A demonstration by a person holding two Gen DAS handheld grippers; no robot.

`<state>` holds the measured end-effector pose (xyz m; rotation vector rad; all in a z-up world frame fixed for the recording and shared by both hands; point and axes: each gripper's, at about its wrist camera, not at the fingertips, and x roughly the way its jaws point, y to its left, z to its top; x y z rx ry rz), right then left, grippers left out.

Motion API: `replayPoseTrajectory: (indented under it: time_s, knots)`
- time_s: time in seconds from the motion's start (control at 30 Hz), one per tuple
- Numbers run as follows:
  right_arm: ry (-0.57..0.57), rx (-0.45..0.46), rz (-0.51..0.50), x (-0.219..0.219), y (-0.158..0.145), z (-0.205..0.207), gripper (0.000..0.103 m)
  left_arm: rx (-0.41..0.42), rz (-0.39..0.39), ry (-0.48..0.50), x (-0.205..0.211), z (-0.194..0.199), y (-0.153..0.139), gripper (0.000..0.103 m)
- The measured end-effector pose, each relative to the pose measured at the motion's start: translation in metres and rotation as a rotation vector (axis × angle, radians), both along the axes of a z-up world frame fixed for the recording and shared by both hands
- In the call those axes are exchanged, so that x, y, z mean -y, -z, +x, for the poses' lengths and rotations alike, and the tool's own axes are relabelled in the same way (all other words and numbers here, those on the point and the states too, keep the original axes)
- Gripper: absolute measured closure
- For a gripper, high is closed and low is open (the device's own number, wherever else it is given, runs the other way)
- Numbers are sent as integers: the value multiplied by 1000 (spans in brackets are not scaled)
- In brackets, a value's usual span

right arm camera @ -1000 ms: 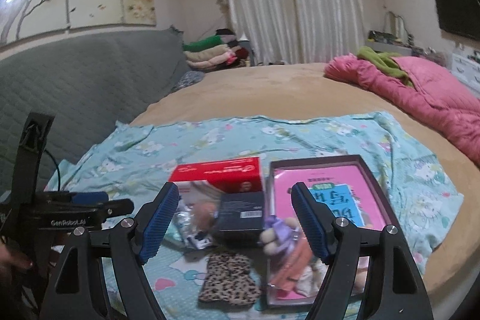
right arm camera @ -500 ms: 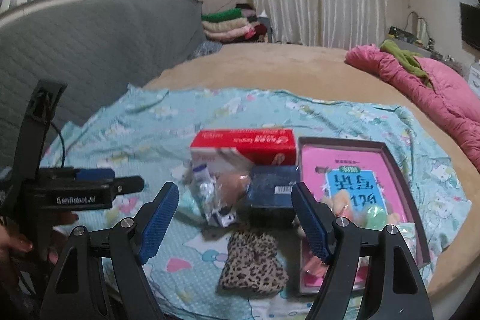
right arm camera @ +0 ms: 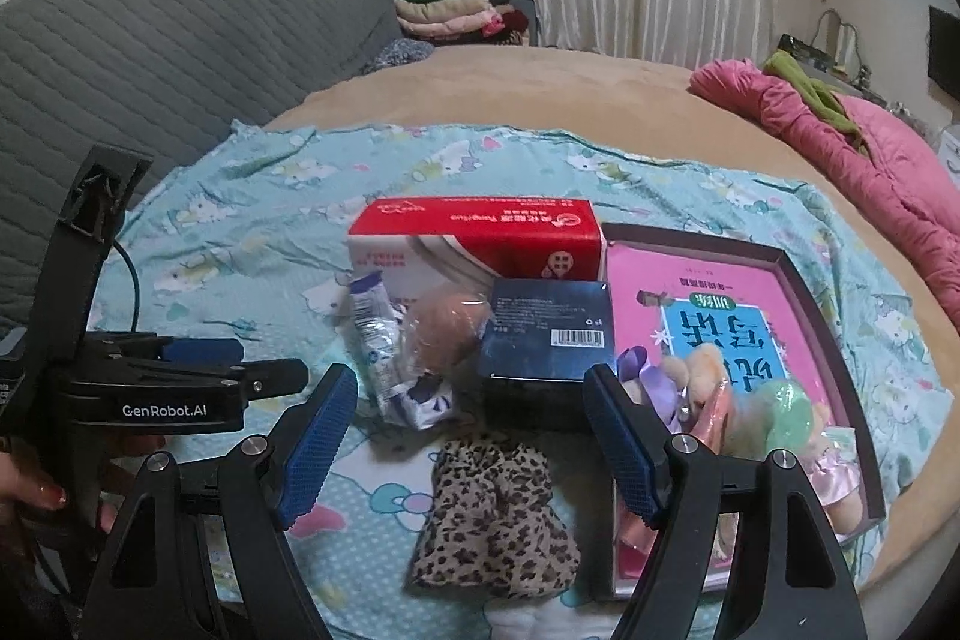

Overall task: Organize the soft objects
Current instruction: 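Withdraw both open tools from the tray back toward the pile, then grasp the mint tissue pack with the left tool while the right tool grasps the leopard scrunchie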

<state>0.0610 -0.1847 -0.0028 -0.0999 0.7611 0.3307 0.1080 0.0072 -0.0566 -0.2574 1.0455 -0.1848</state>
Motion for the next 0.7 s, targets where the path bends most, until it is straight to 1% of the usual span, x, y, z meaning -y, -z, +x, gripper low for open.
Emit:
replayPoseTrajectory:
  time_s: [0.13, 0.27, 0.33, 0.43, 0.53, 0.7]
  knots:
    - [2, 3, -8, 0, 2, 9, 24, -33, -17, 13, 4, 15, 14, 31]
    - [9, 3, -27, 0, 6, 20, 24, -70, -13, 15, 6, 23, 29, 31]
    - [12, -6, -25, 2, 8, 20, 24, -73, -14, 17, 6, 25, 32, 31]
    - [3, -50, -18, 4, 17, 14, 24, -72, -15, 17, 6, 30, 34, 31]
    - [-27, -99, -33, -1, 28, 6, 24, -67, -13, 16, 6, 34, 35, 31]
    - [-57, -187, -132, -15, 57, 7, 24, -61, -6, 22, 10, 40, 36, 31]
